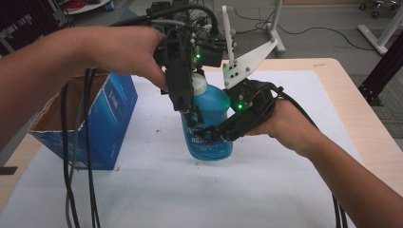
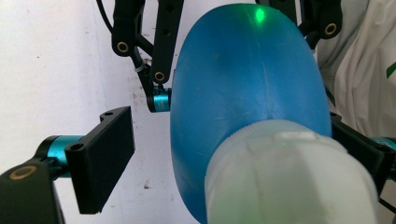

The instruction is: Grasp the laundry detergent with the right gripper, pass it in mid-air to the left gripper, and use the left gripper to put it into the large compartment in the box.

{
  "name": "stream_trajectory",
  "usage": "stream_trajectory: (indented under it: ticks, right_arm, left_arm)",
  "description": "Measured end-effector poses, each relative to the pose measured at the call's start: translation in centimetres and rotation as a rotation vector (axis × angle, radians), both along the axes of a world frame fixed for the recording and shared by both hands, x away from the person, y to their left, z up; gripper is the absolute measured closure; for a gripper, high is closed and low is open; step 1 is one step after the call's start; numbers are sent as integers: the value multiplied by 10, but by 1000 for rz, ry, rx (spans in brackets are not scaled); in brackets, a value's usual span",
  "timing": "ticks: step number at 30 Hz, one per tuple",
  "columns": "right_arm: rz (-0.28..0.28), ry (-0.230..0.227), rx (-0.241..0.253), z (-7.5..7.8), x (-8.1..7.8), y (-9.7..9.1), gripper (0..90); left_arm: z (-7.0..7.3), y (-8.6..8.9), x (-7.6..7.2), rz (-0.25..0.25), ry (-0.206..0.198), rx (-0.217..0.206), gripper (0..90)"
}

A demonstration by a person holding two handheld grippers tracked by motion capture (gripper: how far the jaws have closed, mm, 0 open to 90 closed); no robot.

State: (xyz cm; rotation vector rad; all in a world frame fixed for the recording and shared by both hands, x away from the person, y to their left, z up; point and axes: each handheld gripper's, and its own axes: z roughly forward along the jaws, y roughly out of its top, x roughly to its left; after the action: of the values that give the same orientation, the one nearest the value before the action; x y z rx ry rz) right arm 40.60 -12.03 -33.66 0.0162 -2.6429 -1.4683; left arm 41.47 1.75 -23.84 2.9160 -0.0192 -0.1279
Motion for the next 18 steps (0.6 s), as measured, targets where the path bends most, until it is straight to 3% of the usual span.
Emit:
stream_trajectory:
  ticks: [18]
  right_arm:
    - [4, -4, 5, 0, 0, 1, 446]
  left_arm:
    - [0, -2, -2, -29, 11, 0, 256]
